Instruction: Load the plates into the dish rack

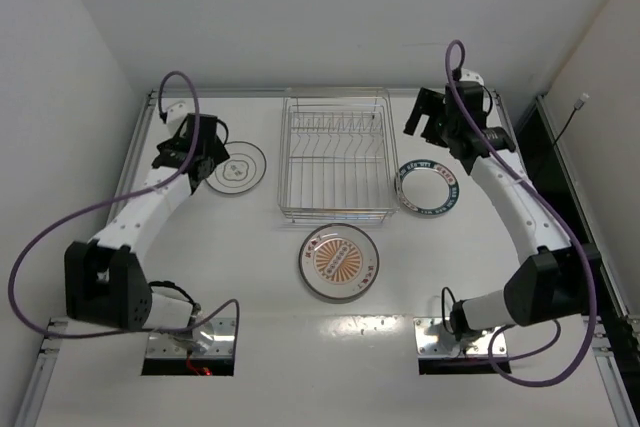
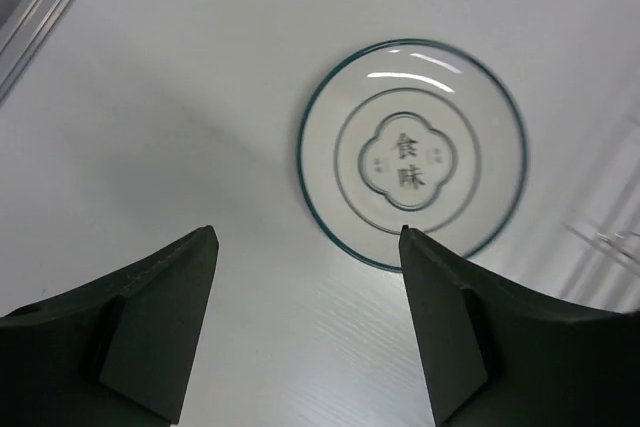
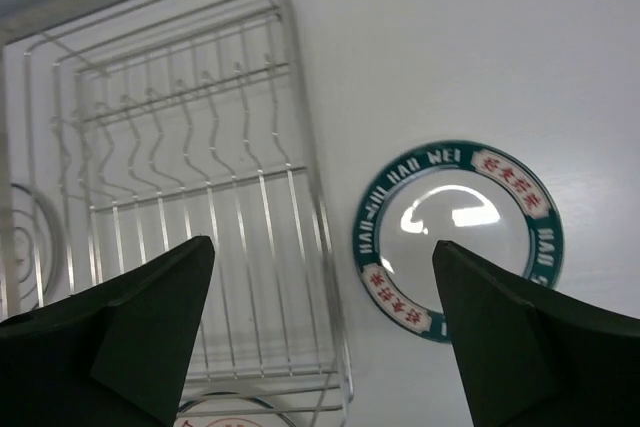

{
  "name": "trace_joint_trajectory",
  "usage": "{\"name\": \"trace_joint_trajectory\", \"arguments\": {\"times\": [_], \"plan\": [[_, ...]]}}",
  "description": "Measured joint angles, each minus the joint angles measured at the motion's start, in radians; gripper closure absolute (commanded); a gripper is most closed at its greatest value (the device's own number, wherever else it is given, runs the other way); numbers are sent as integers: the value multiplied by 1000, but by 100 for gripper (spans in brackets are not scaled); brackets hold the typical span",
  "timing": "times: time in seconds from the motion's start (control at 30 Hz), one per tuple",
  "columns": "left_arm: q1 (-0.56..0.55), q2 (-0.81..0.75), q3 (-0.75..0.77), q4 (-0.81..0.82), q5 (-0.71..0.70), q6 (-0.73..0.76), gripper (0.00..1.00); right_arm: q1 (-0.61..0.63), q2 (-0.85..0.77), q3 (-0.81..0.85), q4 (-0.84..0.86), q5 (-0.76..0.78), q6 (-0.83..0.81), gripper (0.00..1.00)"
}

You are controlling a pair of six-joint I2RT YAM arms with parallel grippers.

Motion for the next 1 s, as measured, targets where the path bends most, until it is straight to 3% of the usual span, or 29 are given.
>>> {"name": "trace_joint_trajectory", "arguments": {"times": [0.1, 0.23, 0.43, 0.53, 0.6, 0.73, 1.0], "plan": [[0, -139, -64, 72, 73, 36, 29, -45, 23, 0, -59, 40, 36, 3], [0, -172, -89, 155, 211, 85, 29, -159, 72, -53, -67, -51, 93, 4], [0, -139, -109, 193, 340, 119, 29, -535, 88, -320, -34, -272, 225, 7], [0, -131, -110, 201, 373, 127, 29, -644, 90, -426, -18, -358, 286, 10], [0, -130, -110, 204, 386, 129, 29, -676, 105, -489, 27, -436, 332, 15], [0, -129, -110, 205, 397, 132, 29, -726, 195, -603, 137, -613, 430, 15], [0, -119, -110, 206, 398, 136, 29, -722, 275, -605, 230, -774, 504, 19]]}}
